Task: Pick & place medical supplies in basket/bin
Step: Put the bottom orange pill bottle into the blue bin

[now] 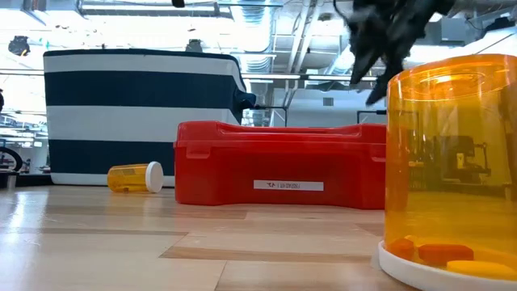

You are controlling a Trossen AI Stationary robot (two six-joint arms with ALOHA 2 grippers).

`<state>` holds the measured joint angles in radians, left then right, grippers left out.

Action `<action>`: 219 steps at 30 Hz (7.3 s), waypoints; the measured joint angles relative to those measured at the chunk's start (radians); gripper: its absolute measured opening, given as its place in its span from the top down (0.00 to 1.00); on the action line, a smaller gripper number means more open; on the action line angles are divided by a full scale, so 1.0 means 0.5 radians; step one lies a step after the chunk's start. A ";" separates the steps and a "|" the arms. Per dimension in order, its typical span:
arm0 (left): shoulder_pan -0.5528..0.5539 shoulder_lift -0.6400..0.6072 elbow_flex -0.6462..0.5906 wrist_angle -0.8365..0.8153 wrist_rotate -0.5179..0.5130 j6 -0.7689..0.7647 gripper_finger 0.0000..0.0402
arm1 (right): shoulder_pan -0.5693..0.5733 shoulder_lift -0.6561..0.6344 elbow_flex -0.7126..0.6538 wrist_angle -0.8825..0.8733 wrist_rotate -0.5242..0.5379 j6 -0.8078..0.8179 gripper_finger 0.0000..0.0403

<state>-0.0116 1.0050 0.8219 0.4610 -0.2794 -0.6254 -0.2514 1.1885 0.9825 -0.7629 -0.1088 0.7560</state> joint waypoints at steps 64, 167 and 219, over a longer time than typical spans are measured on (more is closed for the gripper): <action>0.011 -0.002 0.000 -0.175 -0.101 0.247 0.47 | 0.914 0.378 -0.351 3.238 -1.072 0.589 0.39; -0.043 -0.008 0.000 -0.381 0.360 0.254 0.47 | 1.810 1.594 0.904 0.617 0.415 -1.830 0.39; -0.044 -0.008 0.000 -0.382 0.360 0.240 0.47 | 1.654 1.639 1.277 -0.014 0.634 -1.901 0.56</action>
<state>-0.0338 1.0008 0.8219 0.2699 -0.0994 -0.5053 0.5754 2.0079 1.6208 -0.7700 0.2083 -0.1944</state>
